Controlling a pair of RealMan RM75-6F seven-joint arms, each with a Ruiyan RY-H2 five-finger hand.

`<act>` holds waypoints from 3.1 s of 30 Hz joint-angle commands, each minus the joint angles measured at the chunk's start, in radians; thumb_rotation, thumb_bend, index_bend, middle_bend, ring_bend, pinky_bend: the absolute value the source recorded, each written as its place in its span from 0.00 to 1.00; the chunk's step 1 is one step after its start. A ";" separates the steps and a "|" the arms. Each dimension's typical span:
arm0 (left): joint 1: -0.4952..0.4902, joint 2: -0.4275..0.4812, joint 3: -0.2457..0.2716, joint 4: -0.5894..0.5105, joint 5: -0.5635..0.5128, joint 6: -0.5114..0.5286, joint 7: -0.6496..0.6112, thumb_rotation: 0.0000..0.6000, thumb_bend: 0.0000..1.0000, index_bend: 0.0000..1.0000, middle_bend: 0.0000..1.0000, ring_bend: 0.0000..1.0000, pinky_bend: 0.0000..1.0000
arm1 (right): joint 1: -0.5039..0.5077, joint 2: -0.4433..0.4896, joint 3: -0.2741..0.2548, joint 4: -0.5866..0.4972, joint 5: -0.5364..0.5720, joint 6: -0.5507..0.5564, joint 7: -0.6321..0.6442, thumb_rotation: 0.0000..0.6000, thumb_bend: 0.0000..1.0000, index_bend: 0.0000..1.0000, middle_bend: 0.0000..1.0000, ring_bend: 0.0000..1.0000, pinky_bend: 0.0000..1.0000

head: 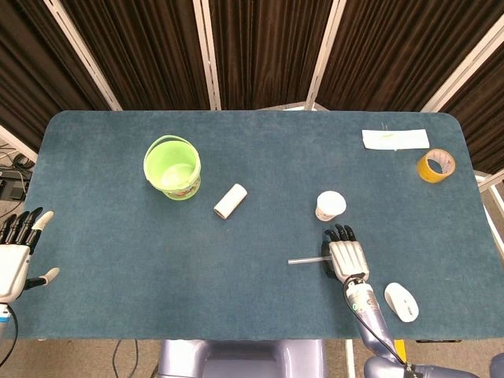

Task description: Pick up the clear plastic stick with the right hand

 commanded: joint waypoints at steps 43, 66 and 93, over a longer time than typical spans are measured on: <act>-0.005 0.001 -0.004 -0.005 -0.007 -0.008 0.003 1.00 0.12 0.00 0.00 0.00 0.00 | 0.112 -0.150 0.509 0.113 0.245 -0.037 1.004 1.00 0.45 0.58 0.17 0.00 0.00; -0.005 0.001 -0.004 -0.009 -0.010 -0.007 0.014 1.00 0.12 0.00 0.00 0.00 0.00 | 0.064 -0.135 0.505 0.161 0.240 -0.058 1.044 1.00 0.45 0.58 0.17 0.00 0.00; -0.006 0.001 -0.004 -0.011 -0.013 -0.008 0.018 1.00 0.13 0.00 0.00 0.00 0.00 | 0.045 -0.182 0.486 0.253 0.253 -0.115 1.077 1.00 0.37 0.58 0.12 0.00 0.00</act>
